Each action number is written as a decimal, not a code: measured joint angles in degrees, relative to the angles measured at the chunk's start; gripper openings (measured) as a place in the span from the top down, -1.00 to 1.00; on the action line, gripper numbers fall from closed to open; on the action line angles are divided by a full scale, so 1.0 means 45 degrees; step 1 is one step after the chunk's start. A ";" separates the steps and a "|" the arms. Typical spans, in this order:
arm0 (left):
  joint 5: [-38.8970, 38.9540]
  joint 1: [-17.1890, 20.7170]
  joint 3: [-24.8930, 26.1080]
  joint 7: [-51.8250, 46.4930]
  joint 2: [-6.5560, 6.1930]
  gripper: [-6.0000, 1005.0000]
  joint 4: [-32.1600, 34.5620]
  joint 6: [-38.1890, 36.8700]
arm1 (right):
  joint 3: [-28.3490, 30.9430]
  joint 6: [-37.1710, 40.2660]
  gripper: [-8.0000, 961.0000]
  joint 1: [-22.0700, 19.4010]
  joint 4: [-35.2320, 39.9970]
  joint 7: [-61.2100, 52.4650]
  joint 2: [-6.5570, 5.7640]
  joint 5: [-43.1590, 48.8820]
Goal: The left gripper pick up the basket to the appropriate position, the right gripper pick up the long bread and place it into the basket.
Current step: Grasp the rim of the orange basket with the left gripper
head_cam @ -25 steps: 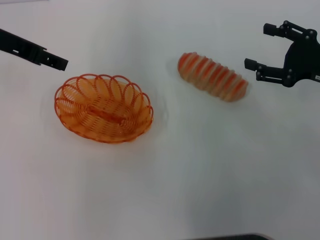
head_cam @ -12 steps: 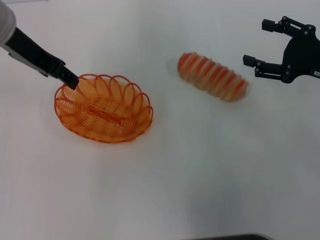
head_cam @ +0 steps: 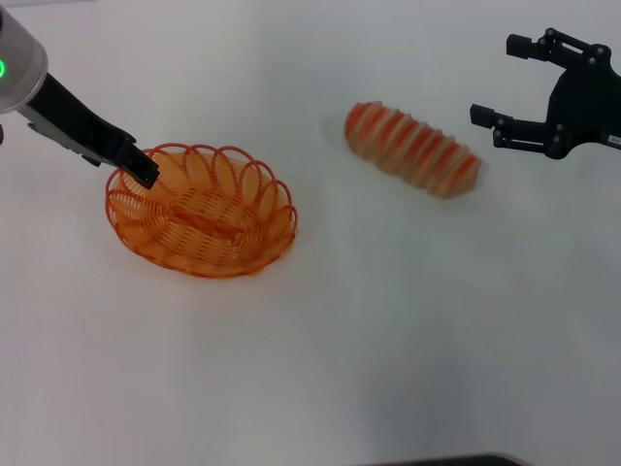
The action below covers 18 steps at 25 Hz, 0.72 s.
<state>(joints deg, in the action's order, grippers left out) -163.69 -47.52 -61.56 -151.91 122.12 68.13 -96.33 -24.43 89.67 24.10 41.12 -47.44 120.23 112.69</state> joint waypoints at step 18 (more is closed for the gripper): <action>-0.0032 -0.0078 -0.0006 -0.0394 -0.0242 -0.43 -0.1387 0.1470 | -0.0083 -0.0018 -0.84 -0.0109 -0.0087 0.0288 0.0020 0.0011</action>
<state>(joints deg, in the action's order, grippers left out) -163.83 -47.87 -61.59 -153.68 121.03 61.89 -89.71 -24.80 89.59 23.60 40.72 -46.14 120.32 112.74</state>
